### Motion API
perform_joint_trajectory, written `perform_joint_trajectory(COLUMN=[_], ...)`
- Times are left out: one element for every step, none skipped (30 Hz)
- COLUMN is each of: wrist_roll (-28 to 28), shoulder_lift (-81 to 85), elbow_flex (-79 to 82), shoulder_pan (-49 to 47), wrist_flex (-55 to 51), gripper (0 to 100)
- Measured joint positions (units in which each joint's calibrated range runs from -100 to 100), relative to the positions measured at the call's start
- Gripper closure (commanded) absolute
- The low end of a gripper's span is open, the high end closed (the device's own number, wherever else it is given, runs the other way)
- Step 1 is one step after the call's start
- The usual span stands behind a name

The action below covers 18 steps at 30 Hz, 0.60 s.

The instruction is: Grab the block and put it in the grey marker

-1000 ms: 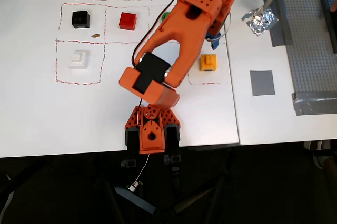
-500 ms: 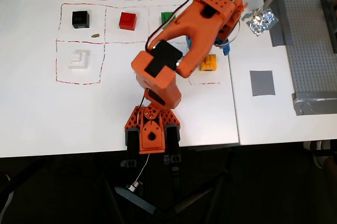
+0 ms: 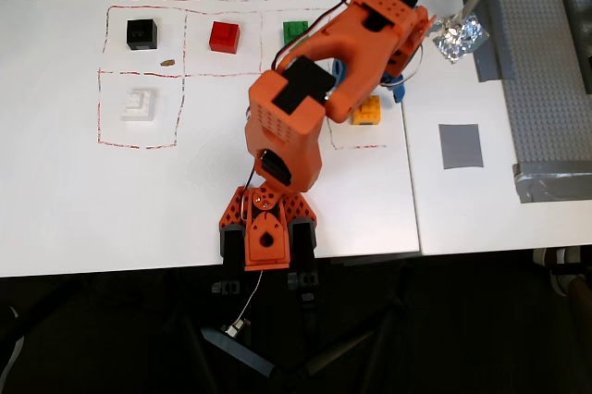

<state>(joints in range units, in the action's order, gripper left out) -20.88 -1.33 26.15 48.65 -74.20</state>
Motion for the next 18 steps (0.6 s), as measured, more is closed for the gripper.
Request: perform_joint_trajectory(wrist_roll=[0.0,0.0,-0.05,-0.24,-0.49,-0.49,-0.44,-0.63,-0.68,-0.68,-0.68,-0.68,-0.63,-0.63,-0.68,-0.68,-0.63,-0.29], shoulder_lift=[-1.12,-1.98,-2.92,-3.7,-4.13,-4.47,-4.47,-4.47,-4.47,-4.47,-4.38,-4.38,-4.38,-4.38,-4.38,-4.38,-4.38,-4.38], elbow_flex=[0.0,0.0,0.0,0.0,0.0,0.0,0.0,0.0,0.0,-0.09,-0.09,-0.09,-0.09,-0.09,-0.09,-0.09,-0.09,-0.09], shoulder_pan=[0.0,0.0,0.3,0.9,1.69,2.49,3.09,3.29,3.29,3.19,3.09,2.99,2.99,2.99,2.99,2.99,2.99,3.09], wrist_flex=[0.72,1.05,1.29,1.29,1.29,1.29,1.29,1.29,1.29,1.29,1.53,1.61,1.69,1.69,1.69,1.69,1.69,1.69], gripper=[68,68,69,69,70,71,72,75,78,81,84,85,86,88,92,98,100,100])
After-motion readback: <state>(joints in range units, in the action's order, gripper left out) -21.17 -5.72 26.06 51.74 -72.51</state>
